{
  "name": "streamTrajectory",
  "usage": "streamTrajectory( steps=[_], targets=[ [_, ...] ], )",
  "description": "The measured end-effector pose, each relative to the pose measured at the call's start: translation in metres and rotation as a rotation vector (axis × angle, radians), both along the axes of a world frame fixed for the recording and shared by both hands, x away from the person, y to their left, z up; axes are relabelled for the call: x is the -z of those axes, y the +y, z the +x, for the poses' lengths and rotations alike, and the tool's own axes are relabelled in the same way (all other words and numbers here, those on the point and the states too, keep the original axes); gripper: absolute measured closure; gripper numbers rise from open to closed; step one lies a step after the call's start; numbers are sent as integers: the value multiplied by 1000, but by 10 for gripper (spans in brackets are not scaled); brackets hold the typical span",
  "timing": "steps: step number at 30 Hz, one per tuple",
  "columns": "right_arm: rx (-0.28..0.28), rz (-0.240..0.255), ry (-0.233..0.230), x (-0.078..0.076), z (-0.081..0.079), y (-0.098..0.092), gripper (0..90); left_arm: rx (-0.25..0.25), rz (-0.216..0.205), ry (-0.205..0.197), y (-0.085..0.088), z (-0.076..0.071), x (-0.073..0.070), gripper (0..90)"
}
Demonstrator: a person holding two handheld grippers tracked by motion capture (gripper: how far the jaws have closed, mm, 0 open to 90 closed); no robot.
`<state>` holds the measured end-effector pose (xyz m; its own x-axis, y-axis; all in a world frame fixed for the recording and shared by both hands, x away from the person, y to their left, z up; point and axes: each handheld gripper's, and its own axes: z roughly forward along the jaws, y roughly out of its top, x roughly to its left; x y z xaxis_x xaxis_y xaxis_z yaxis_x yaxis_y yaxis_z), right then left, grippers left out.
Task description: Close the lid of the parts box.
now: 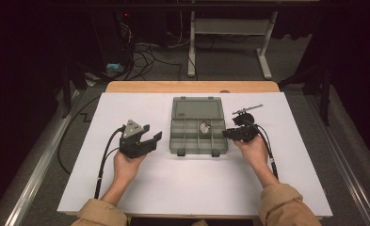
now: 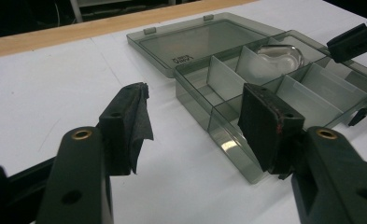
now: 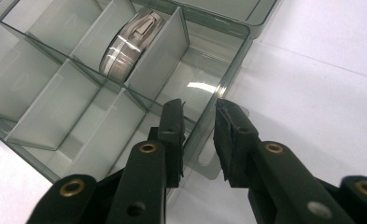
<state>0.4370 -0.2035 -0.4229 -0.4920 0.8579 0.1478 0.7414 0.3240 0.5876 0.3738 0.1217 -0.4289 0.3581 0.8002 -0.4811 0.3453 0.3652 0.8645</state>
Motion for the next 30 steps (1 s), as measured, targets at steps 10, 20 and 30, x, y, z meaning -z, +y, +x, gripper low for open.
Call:
streamTrajectory(
  steps=[10,20,30],
  targets=[
    [0,-2,14,-1,2,0,733,1,27,37,-9,18,0,432],
    [-1,-1,21,-1,2,0,733,3,24,75,-20,35,-3,441],
    [-3,-1,21,-1,2,0,734,11,43,128,-28,50,-4,449]
  ],
)
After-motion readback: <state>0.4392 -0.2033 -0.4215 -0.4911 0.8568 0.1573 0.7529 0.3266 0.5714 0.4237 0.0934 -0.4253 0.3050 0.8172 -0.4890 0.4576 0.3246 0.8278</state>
